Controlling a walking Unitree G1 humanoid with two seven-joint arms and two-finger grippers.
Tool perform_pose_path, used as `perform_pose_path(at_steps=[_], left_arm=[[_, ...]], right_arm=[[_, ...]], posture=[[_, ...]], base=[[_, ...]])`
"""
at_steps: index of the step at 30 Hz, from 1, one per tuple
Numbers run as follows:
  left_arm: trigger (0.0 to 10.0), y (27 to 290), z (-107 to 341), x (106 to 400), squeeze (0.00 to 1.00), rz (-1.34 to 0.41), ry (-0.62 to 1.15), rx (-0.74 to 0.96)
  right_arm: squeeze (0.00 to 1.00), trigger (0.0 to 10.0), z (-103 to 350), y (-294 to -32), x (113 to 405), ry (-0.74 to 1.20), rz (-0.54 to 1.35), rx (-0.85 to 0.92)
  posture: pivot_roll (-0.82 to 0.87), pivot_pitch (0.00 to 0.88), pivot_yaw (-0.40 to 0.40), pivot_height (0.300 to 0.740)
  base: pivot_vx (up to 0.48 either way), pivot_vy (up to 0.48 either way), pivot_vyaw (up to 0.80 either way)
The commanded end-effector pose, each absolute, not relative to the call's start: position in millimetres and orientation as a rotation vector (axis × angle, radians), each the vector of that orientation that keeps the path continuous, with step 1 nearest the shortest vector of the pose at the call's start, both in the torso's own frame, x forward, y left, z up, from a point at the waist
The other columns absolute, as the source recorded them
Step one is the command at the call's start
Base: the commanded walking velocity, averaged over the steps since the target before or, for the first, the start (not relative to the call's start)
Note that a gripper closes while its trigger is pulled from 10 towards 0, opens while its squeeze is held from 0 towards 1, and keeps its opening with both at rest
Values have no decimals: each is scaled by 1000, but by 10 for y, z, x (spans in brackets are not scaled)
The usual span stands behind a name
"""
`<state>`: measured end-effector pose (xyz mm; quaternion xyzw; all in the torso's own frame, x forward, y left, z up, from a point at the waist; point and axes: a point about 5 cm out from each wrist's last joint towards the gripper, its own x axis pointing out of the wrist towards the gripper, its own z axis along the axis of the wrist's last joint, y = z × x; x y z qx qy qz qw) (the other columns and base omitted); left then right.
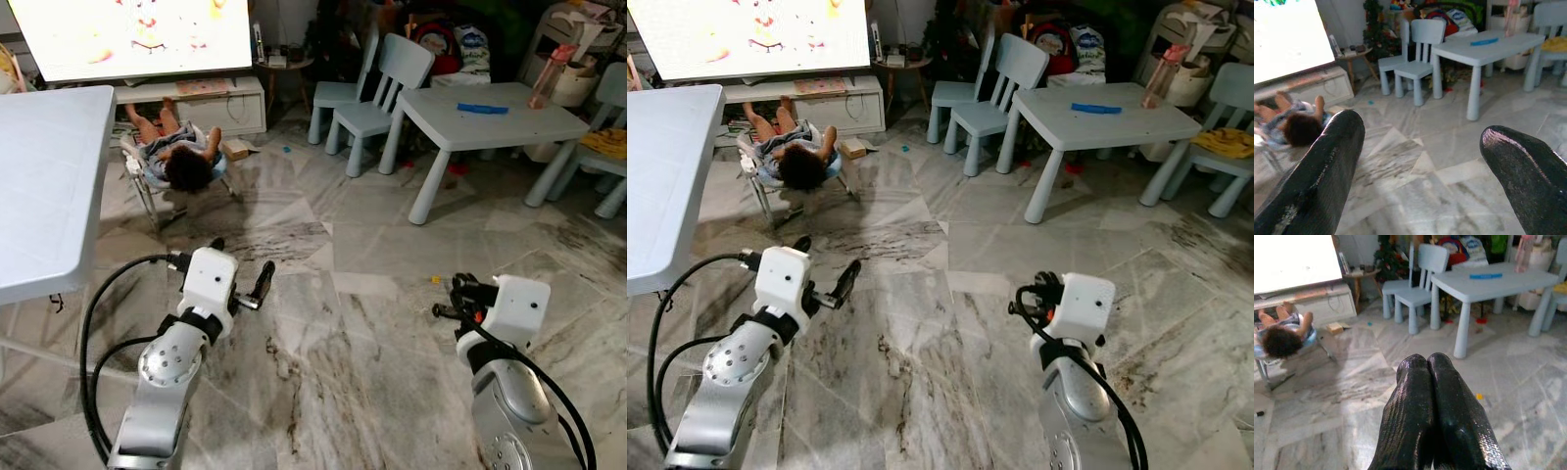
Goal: Hang keys on a hook
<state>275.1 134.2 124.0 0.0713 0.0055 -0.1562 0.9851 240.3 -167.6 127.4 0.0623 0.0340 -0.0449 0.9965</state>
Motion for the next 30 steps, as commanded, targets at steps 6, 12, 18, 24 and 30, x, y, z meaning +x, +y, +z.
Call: perform_pose_path(at_steps=[6, 12, 18, 24, 30], left_arm=[[10000, 1230, 1265, 2734, 0, -375, 29, 122], [10000, 1264, 1256, 2761, 0, -348, 49, 128], [10000, 1242, 1268, 2762, 0, -359, 56, 132], [10000, 1234, 1268, 2773, 0, -358, 62, 133], [10000, 1221, 1285, 2793, 0, -359, 62, 137]], right_arm=[[0, 10000, 1386, -1674, 2434, 48, -84, 118], [0, 10000, 1370, -1679, 2429, 54, -100, 135], [0, 10000, 1388, -1677, 2443, 53, -104, 139], [0, 10000, 1392, -1697, 2447, 48, -117, 123], [0, 10000, 1398, -1692, 2466, 46, -118, 126]], posture=[[-1, 0, -28, 740], [2, 0, -25, 740], [5, 0, -24, 740], [11, 0, -24, 740], [18, 0, -24, 740]], base=[[0, 0, 800], [0, 0, 510], [0, 348, 0], [0, 480, 0], [0, 480, 0]])
